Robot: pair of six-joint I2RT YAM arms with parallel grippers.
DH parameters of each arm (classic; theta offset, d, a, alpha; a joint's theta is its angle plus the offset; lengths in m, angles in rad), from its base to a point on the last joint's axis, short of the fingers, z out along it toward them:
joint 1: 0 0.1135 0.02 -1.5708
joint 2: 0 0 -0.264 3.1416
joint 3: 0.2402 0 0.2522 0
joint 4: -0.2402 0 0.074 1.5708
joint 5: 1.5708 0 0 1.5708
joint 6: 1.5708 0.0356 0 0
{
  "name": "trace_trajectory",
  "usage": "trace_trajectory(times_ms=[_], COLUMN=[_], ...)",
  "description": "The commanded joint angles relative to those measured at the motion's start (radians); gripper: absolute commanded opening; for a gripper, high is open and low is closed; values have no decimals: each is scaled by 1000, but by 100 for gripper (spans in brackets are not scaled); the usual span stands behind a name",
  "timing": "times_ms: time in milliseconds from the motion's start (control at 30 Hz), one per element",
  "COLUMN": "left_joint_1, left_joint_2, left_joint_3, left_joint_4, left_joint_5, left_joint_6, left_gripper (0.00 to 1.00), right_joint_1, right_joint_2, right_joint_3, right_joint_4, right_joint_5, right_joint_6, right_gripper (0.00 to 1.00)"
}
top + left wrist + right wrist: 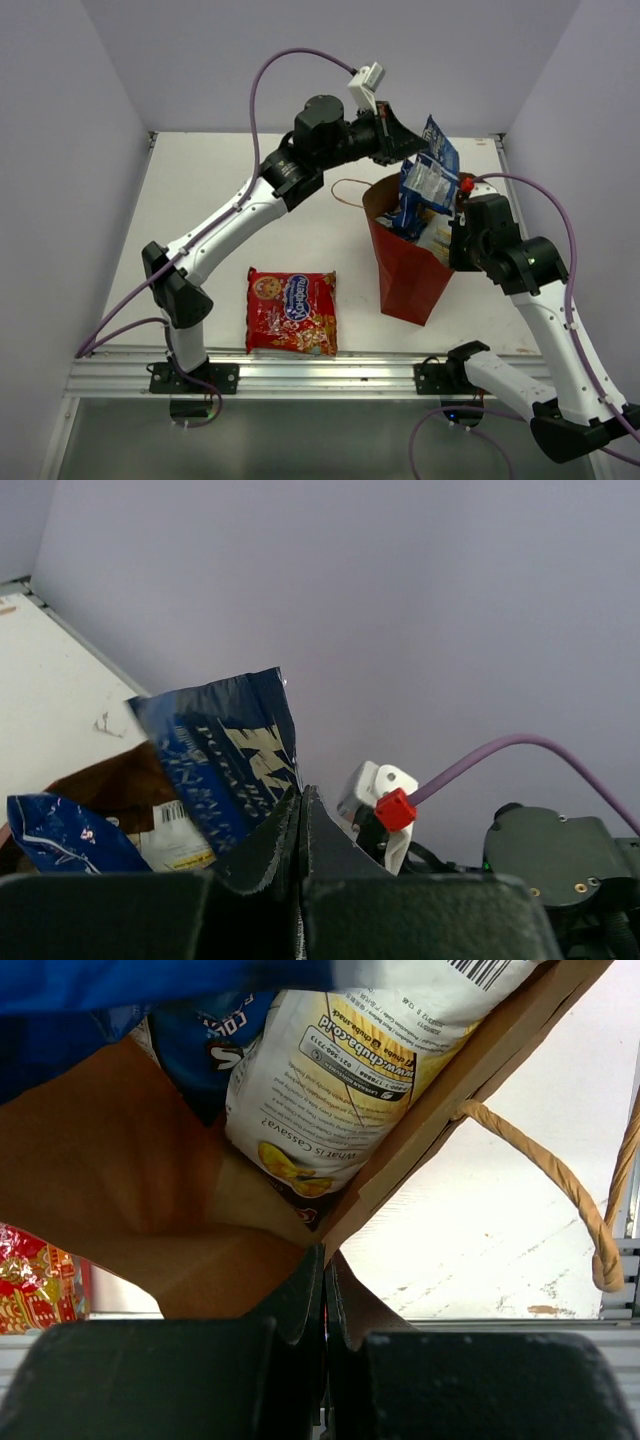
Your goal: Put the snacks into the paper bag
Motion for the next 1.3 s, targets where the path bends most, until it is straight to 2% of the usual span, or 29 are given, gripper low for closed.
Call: trace_trajectory(times_ms=[0,367,500,667,800,900,933,1033,1067,1133,1200,1233,1267], left_joint_1=[-2,-28,-38,-80,-94,-103,-113,-133,-135,-135,-135,-135,-135], left_joint_2=[3,-41,-44,-76,-38,-33,-43,-99,-133,-161,-202,-222,-257], left_joint_3=[-38,-188,-209,-240,-216,-211,-211,-205,-194,-164,-128,-139,-180], left_joint_4=[50,-143,-269,-288,-306,-271,-256,-171,-126,-124,-206,-240,-333], left_joint_5=[50,74,71,67,99,108,88,-14,-42,-187,-348,-510,-597], left_joint_6=[-27,74,111,142,140,151,160,197,203,235,260,265,262], left_gripper=[0,0,0,0,0,45,68,87,88,90,90,92,93], right_joint_1=[2,2,2,2,2,2,2,2,2,2,2,2,2], right_joint_2=[-15,-15,-15,-14,-15,-17,-20,-24,-26,-29,-29,-30,-30], right_joint_3=[14,2,5,11,10,10,8,6,3,2,3,3,2], right_joint_4=[26,33,33,30,33,33,33,32,32,32,30,30,30], right_joint_5=[-17,-21,-21,-24,-33,-37,-37,-41,-44,-44,-44,-44,-47], right_joint_6=[-18,-18,-18,-16,-13,-12,-12,-12,-10,-12,-13,-13,-15], right_gripper=[0,0,0,0,0,0,0,0,0,0,0,0,0])
